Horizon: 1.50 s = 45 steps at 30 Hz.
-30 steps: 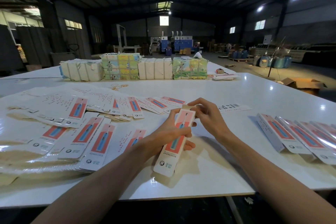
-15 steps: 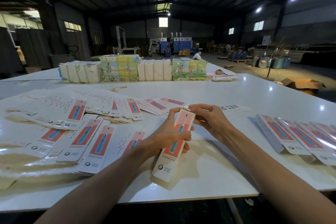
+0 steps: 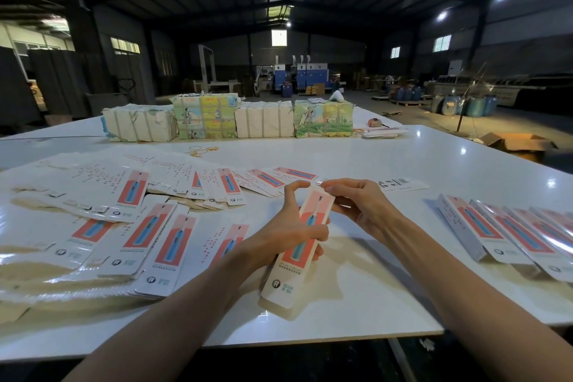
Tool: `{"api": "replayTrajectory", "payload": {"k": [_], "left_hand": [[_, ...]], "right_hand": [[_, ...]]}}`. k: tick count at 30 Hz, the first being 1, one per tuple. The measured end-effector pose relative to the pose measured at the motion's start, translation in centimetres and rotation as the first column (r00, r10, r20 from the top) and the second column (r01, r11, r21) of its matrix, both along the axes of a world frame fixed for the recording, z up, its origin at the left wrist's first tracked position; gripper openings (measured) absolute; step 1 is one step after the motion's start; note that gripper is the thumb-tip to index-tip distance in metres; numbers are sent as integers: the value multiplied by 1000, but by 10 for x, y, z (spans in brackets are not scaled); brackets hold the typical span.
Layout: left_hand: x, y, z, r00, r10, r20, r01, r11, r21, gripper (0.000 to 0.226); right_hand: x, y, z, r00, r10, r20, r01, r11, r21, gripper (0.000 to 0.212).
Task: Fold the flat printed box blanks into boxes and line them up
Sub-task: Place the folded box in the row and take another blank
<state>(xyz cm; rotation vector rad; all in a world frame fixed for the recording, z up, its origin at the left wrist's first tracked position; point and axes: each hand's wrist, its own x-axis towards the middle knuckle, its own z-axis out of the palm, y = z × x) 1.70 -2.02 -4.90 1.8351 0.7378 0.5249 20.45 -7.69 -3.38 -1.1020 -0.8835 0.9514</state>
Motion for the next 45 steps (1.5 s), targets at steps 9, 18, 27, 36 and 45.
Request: {"api": "replayTrajectory", "payload": {"k": [9, 18, 27, 36, 45], "left_hand": [[-1, 4, -1, 998, -13, 59, 13, 1000, -7, 95], [-1, 12, -4, 989, 31, 145, -13, 993, -119, 89], [1, 19, -12, 983, 29, 180, 3, 985, -172, 84], [5, 14, -3, 841, 255, 477, 37, 853, -521, 61], [-14, 14, 14, 743, 285, 606, 206, 764, -612, 61]], "right_hand": [[0, -3, 1, 996, 85, -32, -84, 996, 32, 18], [-12, -2, -4, 990, 75, 121, -87, 991, 104, 22], [-13, 1, -12, 987, 81, 140, -97, 989, 112, 16], [-33, 1, -11, 818, -189, 543, 182, 981, 66, 41], [-86, -14, -1, 454, 112, 884, 137, 971, -194, 90]]}}
